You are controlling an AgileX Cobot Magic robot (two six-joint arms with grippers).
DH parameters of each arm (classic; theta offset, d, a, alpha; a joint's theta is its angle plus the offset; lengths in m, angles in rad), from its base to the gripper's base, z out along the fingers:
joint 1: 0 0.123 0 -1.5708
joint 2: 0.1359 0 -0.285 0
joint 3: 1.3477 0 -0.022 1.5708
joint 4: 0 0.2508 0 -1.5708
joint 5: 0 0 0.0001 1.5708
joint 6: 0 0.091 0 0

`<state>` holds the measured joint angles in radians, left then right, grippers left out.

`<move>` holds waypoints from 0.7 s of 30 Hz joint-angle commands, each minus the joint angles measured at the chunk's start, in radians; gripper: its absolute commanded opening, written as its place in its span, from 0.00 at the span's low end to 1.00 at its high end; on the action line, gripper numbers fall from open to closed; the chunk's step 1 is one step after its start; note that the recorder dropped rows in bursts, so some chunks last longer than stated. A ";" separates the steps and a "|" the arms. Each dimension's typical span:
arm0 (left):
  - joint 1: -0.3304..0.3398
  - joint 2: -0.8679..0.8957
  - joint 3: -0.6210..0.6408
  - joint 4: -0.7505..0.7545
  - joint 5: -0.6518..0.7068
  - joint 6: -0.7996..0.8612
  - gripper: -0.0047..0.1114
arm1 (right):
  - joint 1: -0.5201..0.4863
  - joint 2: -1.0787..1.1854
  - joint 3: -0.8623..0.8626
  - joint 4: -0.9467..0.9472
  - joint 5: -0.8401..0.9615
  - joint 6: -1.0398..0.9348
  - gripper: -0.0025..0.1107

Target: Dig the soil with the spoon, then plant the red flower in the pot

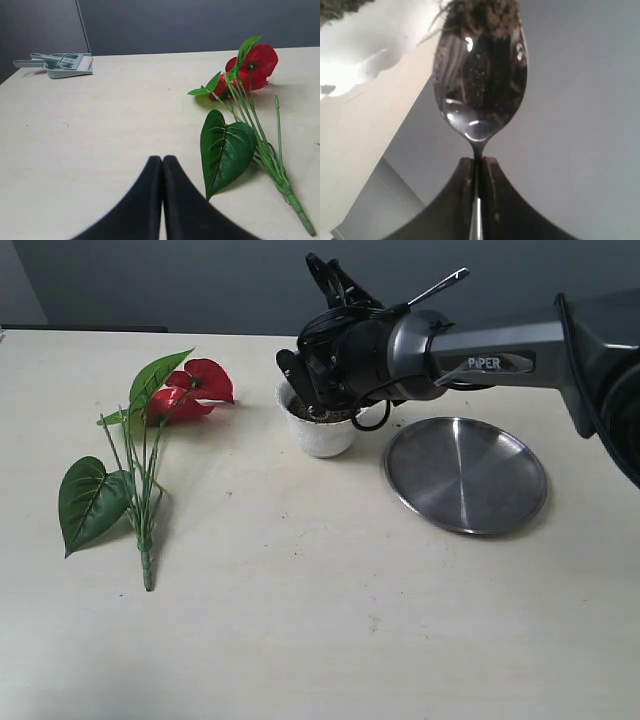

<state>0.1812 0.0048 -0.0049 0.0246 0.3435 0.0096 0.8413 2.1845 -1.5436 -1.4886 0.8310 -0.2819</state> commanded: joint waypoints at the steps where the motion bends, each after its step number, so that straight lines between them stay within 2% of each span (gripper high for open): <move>1: -0.005 -0.005 0.005 0.003 -0.009 -0.002 0.04 | -0.004 -0.020 0.004 0.039 0.008 0.072 0.02; 10: -0.005 -0.005 0.005 0.003 -0.009 -0.002 0.04 | -0.004 -0.047 0.004 0.096 -0.003 0.443 0.02; 21: -0.005 -0.005 0.005 0.003 -0.009 -0.002 0.04 | -0.002 -0.047 0.004 0.269 -0.064 0.568 0.02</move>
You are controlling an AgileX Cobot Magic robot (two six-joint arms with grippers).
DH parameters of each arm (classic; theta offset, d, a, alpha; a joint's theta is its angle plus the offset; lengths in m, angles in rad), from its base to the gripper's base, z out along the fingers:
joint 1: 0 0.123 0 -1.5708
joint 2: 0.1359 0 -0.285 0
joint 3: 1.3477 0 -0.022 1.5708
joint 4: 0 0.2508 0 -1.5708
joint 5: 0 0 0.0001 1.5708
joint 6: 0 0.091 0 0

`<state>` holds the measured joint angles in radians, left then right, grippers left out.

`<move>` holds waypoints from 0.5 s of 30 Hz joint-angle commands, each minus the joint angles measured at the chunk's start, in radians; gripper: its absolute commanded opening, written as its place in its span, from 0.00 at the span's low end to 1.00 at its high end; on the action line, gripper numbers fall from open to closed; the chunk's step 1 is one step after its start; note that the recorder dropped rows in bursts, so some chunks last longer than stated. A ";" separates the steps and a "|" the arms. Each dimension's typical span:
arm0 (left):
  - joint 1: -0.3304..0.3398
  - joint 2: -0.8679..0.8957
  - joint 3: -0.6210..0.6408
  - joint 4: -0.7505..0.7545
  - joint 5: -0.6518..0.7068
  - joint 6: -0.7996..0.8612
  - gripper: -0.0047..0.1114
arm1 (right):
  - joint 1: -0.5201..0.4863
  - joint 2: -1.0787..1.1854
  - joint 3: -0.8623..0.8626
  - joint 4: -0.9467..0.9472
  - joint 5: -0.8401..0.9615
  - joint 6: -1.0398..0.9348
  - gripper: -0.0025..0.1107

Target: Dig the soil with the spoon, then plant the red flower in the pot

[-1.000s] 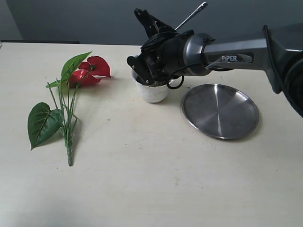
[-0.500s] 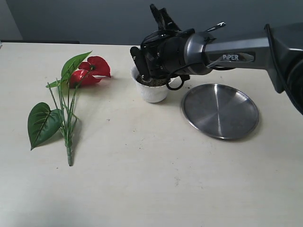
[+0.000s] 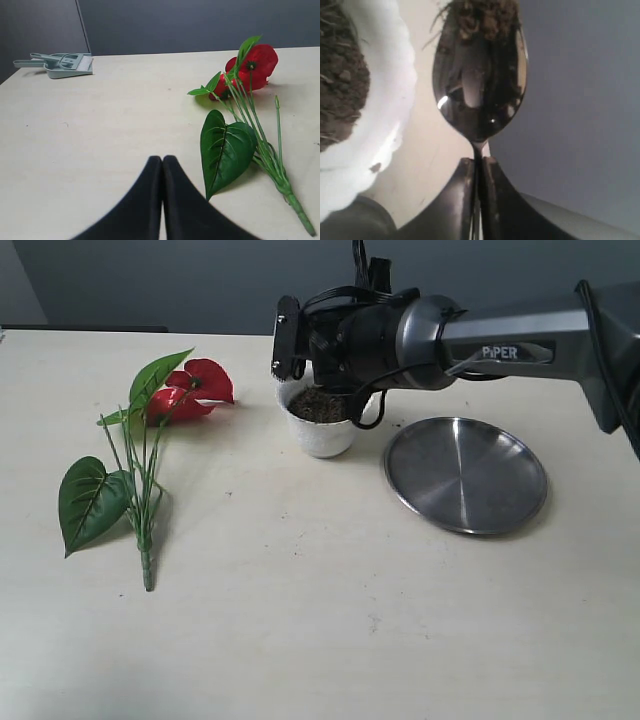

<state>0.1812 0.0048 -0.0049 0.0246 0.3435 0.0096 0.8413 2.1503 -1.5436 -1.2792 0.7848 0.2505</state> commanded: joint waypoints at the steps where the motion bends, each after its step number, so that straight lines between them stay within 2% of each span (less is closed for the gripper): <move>1: -0.005 -0.005 0.005 0.003 -0.009 -0.002 0.04 | -0.002 -0.013 0.004 0.071 -0.018 0.047 0.02; 15: -0.005 -0.005 0.005 0.003 -0.009 -0.002 0.04 | -0.002 -0.013 0.004 0.181 -0.063 0.126 0.02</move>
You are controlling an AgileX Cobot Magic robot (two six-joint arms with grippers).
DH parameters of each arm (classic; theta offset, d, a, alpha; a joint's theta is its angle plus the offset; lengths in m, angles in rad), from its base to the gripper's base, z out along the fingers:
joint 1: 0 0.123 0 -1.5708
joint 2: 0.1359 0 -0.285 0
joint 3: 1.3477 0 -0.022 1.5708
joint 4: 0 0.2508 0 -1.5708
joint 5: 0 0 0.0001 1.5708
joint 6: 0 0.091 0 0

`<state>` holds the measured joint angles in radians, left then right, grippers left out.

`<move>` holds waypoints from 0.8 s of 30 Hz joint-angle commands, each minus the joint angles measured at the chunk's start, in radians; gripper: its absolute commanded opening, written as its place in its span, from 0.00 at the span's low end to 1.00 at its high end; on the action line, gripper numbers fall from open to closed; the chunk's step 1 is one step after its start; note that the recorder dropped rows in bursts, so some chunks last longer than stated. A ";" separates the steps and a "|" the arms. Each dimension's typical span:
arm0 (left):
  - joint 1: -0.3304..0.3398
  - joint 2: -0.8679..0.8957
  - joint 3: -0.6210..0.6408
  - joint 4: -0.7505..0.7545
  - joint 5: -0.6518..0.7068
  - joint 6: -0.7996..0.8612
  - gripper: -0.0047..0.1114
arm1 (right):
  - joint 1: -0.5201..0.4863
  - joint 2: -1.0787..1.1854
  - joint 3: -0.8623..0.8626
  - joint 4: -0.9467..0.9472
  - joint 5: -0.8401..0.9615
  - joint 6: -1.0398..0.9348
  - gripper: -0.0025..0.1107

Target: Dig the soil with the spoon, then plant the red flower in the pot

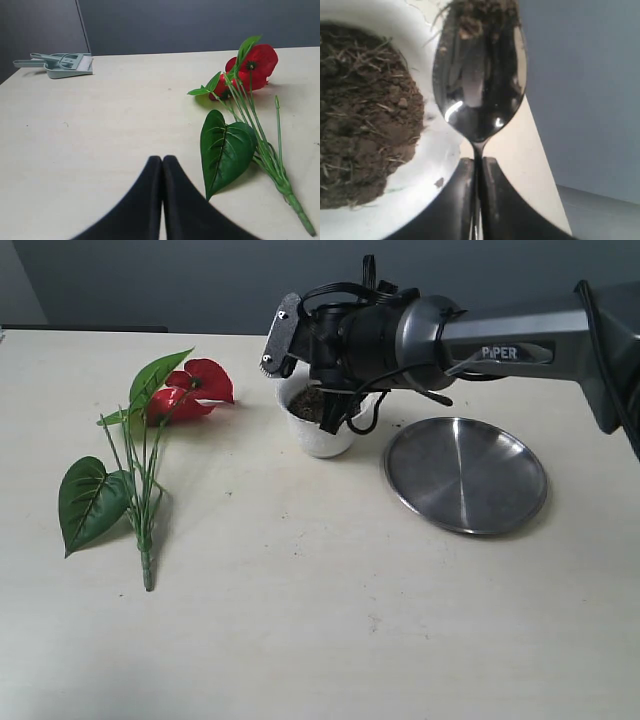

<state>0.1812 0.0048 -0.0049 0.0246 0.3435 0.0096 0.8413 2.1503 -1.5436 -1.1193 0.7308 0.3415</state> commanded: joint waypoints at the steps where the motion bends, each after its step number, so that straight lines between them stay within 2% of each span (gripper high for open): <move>1: -0.005 -0.005 0.005 0.003 -0.009 -0.002 0.04 | -0.002 -0.014 0.004 0.024 -0.009 0.036 0.02; 12: -0.005 -0.005 0.005 0.003 -0.009 -0.002 0.04 | -0.002 -0.016 0.004 0.030 -0.072 0.036 0.02; 19: -0.005 -0.005 0.005 0.003 -0.009 -0.002 0.04 | 0.000 -0.016 0.004 0.105 -0.139 0.036 0.02; 24: -0.005 -0.005 0.005 0.003 -0.009 -0.002 0.04 | 0.000 -0.020 0.002 0.077 -0.150 0.036 0.02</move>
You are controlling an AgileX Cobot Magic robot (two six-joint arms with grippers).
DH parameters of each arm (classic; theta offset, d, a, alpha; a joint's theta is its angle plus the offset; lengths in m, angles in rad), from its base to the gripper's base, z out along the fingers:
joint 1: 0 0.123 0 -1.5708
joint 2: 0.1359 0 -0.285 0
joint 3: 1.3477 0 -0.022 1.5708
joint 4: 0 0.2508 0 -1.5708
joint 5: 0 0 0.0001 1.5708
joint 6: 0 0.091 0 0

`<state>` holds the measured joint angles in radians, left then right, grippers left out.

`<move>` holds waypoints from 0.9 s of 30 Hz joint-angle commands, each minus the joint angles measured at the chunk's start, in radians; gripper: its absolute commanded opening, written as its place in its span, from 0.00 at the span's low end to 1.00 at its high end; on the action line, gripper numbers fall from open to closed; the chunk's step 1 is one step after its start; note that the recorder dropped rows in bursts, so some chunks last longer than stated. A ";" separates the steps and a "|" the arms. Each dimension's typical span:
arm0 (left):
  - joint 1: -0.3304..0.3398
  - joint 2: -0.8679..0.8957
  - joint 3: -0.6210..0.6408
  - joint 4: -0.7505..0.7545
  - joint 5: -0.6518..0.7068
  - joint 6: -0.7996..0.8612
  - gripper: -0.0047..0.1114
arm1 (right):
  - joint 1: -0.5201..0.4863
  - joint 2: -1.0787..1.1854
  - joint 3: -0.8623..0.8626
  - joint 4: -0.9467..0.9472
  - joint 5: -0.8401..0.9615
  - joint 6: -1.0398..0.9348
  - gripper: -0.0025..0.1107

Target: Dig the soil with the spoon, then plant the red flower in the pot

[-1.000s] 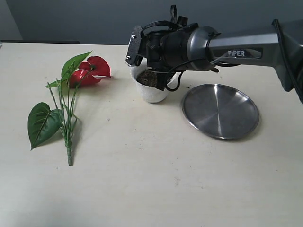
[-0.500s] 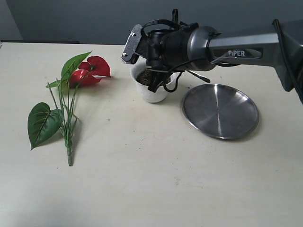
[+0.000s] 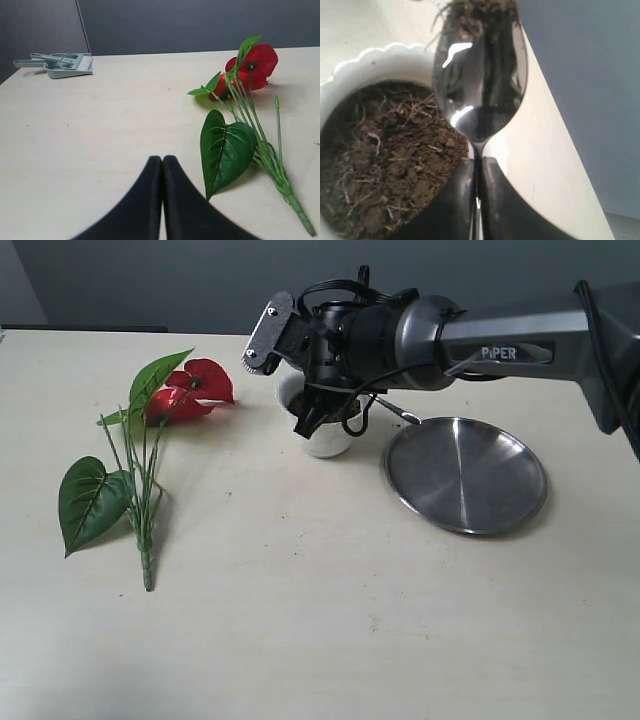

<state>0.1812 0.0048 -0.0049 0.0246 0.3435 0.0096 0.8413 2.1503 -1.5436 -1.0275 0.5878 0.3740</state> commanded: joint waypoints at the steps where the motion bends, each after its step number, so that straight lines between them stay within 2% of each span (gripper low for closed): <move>1: -0.005 -0.005 0.005 0.003 -0.009 -0.002 0.04 | 0.000 -0.023 0.002 -0.015 -0.005 0.003 0.02; 12: -0.005 -0.005 0.005 0.003 -0.009 -0.002 0.04 | 0.000 -0.072 0.002 -0.008 0.075 0.003 0.02; 27: -0.005 -0.005 0.005 0.003 -0.009 -0.002 0.04 | -0.002 -0.075 0.002 0.020 0.015 0.004 0.02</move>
<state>0.1812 0.0048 -0.0049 0.0246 0.3435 0.0096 0.8413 2.0892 -1.5436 -1.0140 0.6317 0.3760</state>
